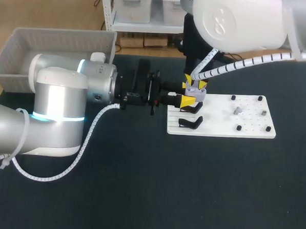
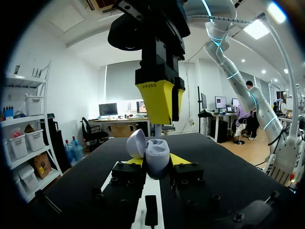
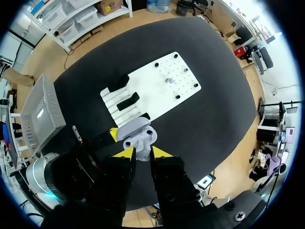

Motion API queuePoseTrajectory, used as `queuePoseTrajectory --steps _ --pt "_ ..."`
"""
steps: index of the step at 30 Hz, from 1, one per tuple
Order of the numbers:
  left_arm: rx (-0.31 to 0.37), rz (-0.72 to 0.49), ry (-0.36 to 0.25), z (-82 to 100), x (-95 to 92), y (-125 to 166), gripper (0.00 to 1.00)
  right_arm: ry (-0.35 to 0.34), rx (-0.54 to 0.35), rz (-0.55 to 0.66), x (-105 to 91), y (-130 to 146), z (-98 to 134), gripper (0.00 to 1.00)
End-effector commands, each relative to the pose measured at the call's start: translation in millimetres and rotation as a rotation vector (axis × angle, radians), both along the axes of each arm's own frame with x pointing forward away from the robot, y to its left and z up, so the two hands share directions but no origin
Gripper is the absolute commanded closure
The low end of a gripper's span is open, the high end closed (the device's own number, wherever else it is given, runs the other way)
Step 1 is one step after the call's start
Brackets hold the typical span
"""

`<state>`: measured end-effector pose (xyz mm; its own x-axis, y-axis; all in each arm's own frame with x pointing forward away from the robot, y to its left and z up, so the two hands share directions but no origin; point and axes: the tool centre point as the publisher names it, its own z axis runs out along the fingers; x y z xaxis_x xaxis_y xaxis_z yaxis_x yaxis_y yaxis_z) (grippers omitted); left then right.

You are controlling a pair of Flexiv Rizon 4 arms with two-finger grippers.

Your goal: Pick up each earbud case from the left stands, insert the matching earbuds, close the lid, and place the case in the box.

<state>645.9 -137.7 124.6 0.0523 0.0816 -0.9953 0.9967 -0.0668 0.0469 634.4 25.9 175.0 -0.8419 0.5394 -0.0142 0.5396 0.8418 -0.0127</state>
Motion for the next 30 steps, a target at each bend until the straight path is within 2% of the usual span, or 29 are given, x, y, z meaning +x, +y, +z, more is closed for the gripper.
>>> queuePoseTrajectory --steps 1,30 --pt "0.001 0.002 0.000 -0.1 0.3 -0.5 1.00 -0.003 0.011 0.001 -0.9 -3.2 -4.7 1.00" --pt "0.001 0.002 0.000 -0.1 0.3 -0.5 1.00 0.003 0.029 0.000 2.5 -7.9 -13.5 1.00"
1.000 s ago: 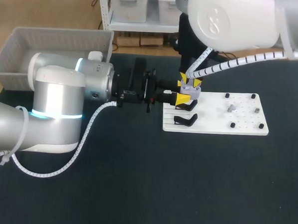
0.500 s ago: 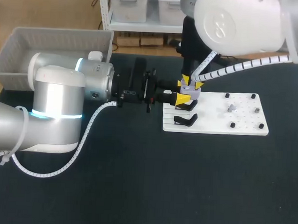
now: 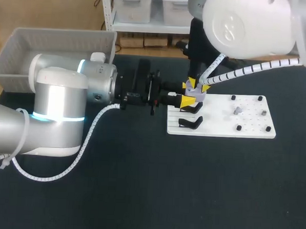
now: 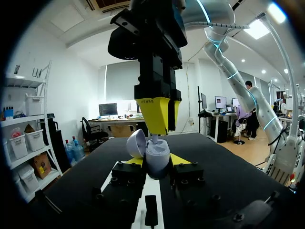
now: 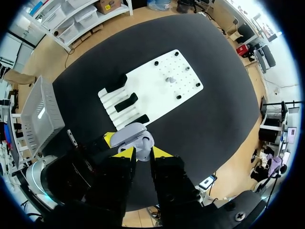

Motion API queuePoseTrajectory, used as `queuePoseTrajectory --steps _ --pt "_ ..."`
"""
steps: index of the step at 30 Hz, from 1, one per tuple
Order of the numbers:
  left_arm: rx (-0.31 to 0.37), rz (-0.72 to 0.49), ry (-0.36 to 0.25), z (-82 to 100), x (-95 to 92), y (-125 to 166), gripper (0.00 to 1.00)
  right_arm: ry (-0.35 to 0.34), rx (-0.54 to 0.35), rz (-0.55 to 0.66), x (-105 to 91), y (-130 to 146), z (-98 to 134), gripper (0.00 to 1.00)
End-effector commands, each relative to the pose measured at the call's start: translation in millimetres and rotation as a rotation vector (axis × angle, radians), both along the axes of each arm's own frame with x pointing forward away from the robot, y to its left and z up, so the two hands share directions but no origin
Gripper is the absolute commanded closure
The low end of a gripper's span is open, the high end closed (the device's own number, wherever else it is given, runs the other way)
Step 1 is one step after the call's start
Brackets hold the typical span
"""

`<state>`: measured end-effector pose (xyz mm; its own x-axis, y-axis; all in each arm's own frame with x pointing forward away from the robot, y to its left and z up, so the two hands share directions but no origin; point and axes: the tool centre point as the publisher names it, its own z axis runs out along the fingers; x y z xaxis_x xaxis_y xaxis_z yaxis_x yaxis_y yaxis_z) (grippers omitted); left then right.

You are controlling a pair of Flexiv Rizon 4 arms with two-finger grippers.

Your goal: Pick up each earbud case from the left stands, insert the matching earbuds, close the lid, and place the case in the box.

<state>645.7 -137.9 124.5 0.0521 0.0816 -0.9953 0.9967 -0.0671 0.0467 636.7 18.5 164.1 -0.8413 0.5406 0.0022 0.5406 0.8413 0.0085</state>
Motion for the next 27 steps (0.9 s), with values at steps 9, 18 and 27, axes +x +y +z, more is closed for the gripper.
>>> queuePoseTrajectory --steps 9,18,27 --pt "0.001 0.002 0.000 0.0 0.5 0 1.00 -0.004 0.010 0.002 0.4 0 -4 0.81" --pt "0.001 0.002 0.000 0.0 0.5 0 1.00 -0.106 0.059 0.060 -24.7 -3 15 0.27" --pt "0.001 0.002 0.000 0.0 0.5 0 1.00 -0.284 0.100 0.203 -53.8 -37 23 0.53"
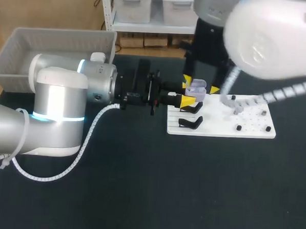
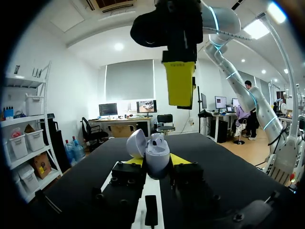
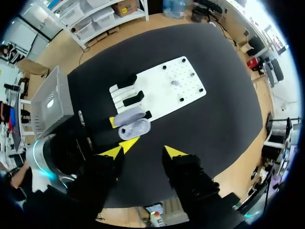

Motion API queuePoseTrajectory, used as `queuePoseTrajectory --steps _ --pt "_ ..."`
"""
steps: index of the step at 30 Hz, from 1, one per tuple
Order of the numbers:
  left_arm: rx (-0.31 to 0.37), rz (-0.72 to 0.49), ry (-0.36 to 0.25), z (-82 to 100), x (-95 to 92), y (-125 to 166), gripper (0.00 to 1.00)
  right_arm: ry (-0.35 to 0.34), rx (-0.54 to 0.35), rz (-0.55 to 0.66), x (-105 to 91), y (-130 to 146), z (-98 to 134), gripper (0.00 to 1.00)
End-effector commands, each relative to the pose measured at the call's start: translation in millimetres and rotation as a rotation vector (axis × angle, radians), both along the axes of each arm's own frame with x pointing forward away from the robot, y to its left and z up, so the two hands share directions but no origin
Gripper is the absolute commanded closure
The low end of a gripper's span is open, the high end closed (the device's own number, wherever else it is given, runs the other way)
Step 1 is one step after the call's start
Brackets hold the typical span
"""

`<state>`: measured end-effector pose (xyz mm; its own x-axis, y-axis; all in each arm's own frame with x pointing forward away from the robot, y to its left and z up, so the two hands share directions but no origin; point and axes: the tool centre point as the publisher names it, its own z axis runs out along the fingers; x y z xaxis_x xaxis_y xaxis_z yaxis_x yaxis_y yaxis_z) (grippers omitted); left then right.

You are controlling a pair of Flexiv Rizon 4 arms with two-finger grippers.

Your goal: Pick up each earbud case from the left stands, insert the matching earbuds, close the lid, and place the case in the box.

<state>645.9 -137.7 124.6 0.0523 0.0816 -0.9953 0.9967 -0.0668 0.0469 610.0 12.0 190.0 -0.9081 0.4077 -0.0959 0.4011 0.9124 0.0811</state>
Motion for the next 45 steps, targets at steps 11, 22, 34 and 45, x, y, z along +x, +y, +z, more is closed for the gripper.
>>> queuePoseTrajectory --steps 11,22,34,45 --pt "0.001 0.002 0.000 -0.1 0.3 -1 1.00 -0.151 0.021 0.173 -22.7 -79 -19 0.52" --pt "0.001 0.002 0.000 -0.1 0.3 -1 1.00 -0.103 0.028 0.248 13.1 -109 -53 0.46" --pt "0.001 0.002 0.000 -0.1 0.3 -1 1.00 -0.100 0.026 0.276 43.0 -121 -96 0.31" --pt "0.001 0.002 0.000 -0.1 0.3 -1 1.00 -0.128 0.064 0.328 60.2 -125 -119 0.31"
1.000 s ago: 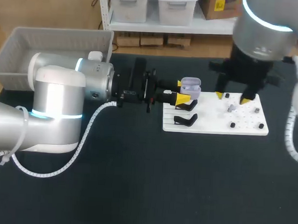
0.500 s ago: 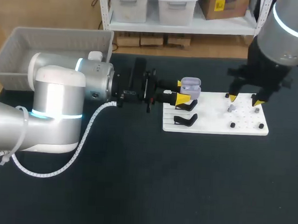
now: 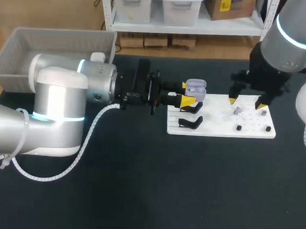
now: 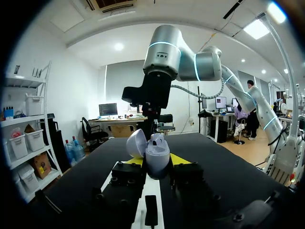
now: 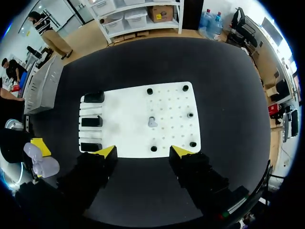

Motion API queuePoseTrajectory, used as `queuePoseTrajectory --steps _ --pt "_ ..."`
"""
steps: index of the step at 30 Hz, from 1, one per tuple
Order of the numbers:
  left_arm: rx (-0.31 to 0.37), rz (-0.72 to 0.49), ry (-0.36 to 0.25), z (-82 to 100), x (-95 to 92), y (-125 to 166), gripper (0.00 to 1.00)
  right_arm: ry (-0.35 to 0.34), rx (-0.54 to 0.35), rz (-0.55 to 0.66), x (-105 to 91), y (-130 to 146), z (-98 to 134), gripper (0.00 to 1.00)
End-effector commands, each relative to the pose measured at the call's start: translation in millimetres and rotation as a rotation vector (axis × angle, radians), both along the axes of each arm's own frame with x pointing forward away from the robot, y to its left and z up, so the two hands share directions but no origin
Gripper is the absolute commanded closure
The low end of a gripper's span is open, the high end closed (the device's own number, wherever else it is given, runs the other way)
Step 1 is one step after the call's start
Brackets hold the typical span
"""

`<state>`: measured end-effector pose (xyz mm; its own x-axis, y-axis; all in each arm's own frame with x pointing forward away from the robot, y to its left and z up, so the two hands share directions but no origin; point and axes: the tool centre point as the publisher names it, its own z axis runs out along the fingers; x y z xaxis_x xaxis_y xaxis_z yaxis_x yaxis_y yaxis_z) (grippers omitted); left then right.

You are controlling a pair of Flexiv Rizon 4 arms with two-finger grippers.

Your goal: Pick up each earbud case from the left stands, insert the matching earbuds, close the lid, and place the case in the box.

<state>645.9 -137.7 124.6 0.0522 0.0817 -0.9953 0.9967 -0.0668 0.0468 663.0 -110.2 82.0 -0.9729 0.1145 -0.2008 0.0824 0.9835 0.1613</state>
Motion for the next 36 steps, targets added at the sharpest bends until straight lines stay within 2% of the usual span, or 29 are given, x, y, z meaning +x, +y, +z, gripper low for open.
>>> queuePoseTrajectory --steps 1,7,14,18,36 --pt "0.001 0.002 0.000 -0.1 0.3 -1 1.00 -0.002 0.014 0.014 8.8 -3 -13 0.31" --pt "0.001 0.002 0.000 -0.1 0.3 -1 1.00 0.021 0.031 0.048 18.2 -6 -34 0.35" --pt "0.001 0.002 0.000 -0.1 0.3 -1 1.00 0.035 0.048 0.066 27.5 -3 -48 0.42" --pt "0.001 0.002 0.000 -0.1 0.3 -1 1.00 0.042 0.052 0.072 31.5 -3 -53 0.50" --pt "0.001 0.002 0.000 -0.1 0.3 -1 1.00 0.055 0.057 0.022 36.4 -9 -64 0.56"
